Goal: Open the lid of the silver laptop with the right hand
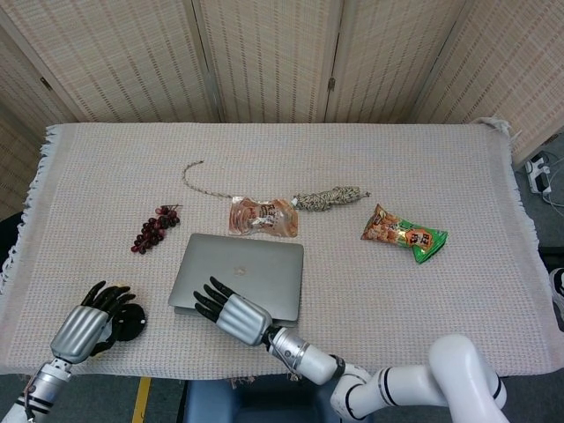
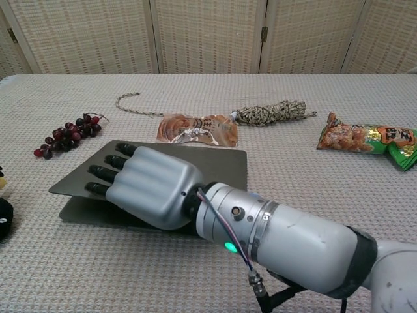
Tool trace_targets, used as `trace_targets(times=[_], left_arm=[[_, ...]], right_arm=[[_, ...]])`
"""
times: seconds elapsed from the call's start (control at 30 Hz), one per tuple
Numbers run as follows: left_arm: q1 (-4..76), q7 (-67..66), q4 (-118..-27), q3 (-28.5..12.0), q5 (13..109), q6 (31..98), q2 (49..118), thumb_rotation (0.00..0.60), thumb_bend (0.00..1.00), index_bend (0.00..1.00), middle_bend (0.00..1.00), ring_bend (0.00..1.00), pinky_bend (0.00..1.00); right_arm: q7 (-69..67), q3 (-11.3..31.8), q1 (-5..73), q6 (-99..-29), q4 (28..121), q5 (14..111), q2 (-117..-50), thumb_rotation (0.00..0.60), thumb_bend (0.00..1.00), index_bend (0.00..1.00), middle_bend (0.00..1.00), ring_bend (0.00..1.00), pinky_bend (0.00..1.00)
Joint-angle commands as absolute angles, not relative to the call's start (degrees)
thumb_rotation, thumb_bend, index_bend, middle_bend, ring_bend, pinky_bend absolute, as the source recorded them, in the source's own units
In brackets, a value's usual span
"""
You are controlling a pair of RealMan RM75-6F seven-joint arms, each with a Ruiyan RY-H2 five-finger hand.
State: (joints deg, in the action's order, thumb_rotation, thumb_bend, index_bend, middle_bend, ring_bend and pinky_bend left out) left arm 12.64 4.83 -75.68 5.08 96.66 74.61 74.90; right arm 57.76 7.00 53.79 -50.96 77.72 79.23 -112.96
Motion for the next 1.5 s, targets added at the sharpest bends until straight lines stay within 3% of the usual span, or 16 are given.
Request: trace_targets(times=[0.03, 0.53, 1.2, 1.5], left_arm=[[13.0, 4.6, -75.5, 5.6, 97.4, 74.5, 75.3, 0.600, 0.60, 0.21, 0.17, 0.15, 0.00], [17.8, 2.7, -75.8, 8.2, 102.6, 70.5, 78.3, 0.600, 0.60, 0.18, 0.17, 0.12, 0.00], [23.4, -1.1, -77.4, 6.8, 98.0, 61.7, 82.1, 0.600, 0.60, 0.14, 0.14, 0.10, 0.00], [23.7, -3.3, -77.7, 7.1, 96.5, 60.8, 82.3, 0.600, 0.60, 0.15, 0.14, 0.10, 0.00]], right_arm=[[59.3, 7.5, 53.8, -51.8, 77.9, 78.7, -113.2, 0.600, 0.64, 0.00, 0.00, 0.00, 0.00], [63.8, 8.4, 54.5, -53.1, 78.2, 76.9, -113.6, 0.600, 0.65, 0.00, 0.00, 0.00, 0.00], [64.9, 8.4, 55.0, -54.5, 77.6, 75.8, -114.1, 0.600, 0.65, 0.00, 0.00, 0.00, 0.00], [65.1, 8.0, 54.9, -54.5, 75.9, 74.8, -114.8, 0.600, 0.65, 0.00, 0.00, 0.00, 0.00]])
